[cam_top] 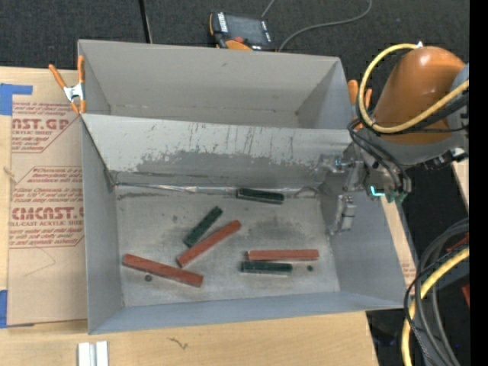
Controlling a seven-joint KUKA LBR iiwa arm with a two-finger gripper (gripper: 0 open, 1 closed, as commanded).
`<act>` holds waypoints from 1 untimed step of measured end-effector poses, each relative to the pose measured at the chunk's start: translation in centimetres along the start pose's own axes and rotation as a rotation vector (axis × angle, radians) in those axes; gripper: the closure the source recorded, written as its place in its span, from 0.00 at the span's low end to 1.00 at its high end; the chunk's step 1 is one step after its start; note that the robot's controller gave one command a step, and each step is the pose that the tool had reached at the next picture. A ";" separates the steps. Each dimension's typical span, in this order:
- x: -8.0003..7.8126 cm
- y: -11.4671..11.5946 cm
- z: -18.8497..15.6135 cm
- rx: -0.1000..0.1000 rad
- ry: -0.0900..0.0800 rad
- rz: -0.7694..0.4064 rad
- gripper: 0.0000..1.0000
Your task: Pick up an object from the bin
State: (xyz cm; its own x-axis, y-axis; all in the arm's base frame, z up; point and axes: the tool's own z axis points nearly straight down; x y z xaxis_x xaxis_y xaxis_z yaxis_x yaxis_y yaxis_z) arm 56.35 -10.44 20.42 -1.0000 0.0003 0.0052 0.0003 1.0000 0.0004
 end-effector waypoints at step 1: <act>4.5 -1.7 13.9 -0.001 0.003 -0.059 0.00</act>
Offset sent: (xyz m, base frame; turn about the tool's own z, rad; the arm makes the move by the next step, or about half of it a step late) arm -0.0431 -0.0177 -0.1342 -0.0605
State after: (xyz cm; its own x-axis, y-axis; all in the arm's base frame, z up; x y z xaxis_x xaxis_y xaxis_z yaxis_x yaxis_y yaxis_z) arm 51.74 -12.14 6.51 -0.9982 -0.0590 0.0080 -0.0590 0.9983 0.0021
